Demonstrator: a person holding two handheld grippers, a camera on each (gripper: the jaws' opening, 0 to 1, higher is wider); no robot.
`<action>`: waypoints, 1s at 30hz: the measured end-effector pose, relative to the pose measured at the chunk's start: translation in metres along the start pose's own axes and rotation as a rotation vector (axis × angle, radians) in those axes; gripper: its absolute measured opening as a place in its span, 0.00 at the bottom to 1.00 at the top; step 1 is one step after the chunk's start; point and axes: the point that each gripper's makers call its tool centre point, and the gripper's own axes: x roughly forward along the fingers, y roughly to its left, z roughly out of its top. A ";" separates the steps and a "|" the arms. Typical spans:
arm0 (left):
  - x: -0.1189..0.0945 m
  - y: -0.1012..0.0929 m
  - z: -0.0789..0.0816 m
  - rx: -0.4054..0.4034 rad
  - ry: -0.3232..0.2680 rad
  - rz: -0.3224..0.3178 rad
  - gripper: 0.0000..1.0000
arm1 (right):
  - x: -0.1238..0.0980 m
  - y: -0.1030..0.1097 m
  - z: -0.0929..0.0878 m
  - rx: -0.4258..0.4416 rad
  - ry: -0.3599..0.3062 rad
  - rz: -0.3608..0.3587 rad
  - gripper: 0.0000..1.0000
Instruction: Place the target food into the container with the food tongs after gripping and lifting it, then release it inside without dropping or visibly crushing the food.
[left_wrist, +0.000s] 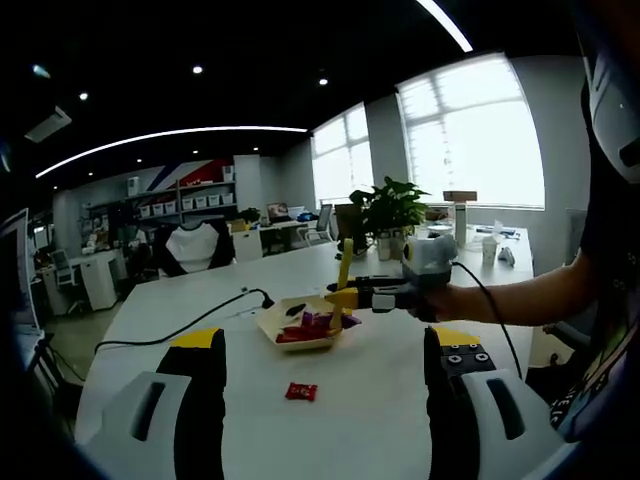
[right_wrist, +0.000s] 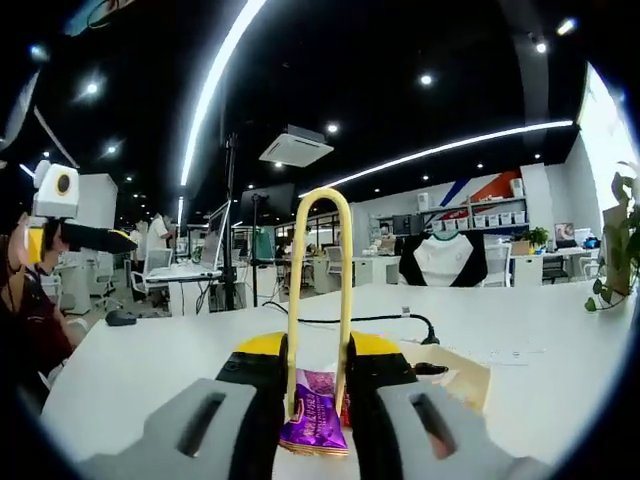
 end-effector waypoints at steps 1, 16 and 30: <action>0.000 0.000 0.000 0.001 -0.001 -0.001 0.86 | 0.002 -0.005 0.002 -0.007 -0.001 -0.008 0.18; 0.002 -0.003 -0.004 -0.013 0.000 -0.008 0.86 | 0.039 -0.083 -0.001 -0.033 0.049 -0.095 0.18; 0.002 0.001 -0.005 -0.010 0.004 -0.001 0.86 | 0.041 -0.085 -0.013 -0.090 0.088 -0.067 0.21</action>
